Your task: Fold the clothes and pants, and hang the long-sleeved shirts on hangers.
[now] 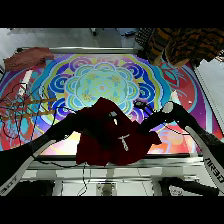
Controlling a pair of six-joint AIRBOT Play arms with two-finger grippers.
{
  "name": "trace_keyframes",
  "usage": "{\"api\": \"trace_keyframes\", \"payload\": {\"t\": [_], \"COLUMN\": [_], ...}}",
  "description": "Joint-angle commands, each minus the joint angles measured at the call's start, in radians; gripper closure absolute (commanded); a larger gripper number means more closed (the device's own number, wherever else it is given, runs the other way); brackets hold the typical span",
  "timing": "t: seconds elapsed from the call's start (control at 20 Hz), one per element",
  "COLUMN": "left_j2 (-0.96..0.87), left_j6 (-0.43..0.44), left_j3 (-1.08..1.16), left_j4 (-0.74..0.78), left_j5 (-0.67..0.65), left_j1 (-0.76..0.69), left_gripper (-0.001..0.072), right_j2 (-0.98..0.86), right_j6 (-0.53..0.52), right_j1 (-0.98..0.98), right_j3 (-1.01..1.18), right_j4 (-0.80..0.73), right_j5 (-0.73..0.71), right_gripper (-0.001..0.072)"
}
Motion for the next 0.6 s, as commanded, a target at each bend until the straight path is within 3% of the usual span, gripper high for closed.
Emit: {"api": "trace_keyframes", "payload": {"t": [0.0, 0.2, 0.35, 0.55], "left_j2": [0.062, 0.23, 0.323, 0.394], "left_j6": [-0.058, -0.057, 0.004, 0.034], "left_j3": [0.046, 0.178, 0.262, 0.369], "left_j4": [0.156, 0.217, 0.216, 0.217], "left_j5": [-0.043, -0.047, -0.037, -0.042], "left_j1": [0.086, 0.311, 0.447, 0.486], "left_gripper": [0.0676, 0.068, 0.068, 0.068], "right_j2": [0.039, 0.127, 0.175, 0.199], "right_j6": [0.009, 0.008, 0.004, -0.003], "right_j1": [0.0, -0.032, -0.044, -0.042], "right_j3": [0.068, 0.263, 0.435, 0.638], "right_j4": [0.058, 0.152, 0.192, 0.259], "right_j5": [-0.019, -0.045, -0.061, -0.07], "right_gripper": [0.0668, 0.0668, 0.0668, 0.0668]}}
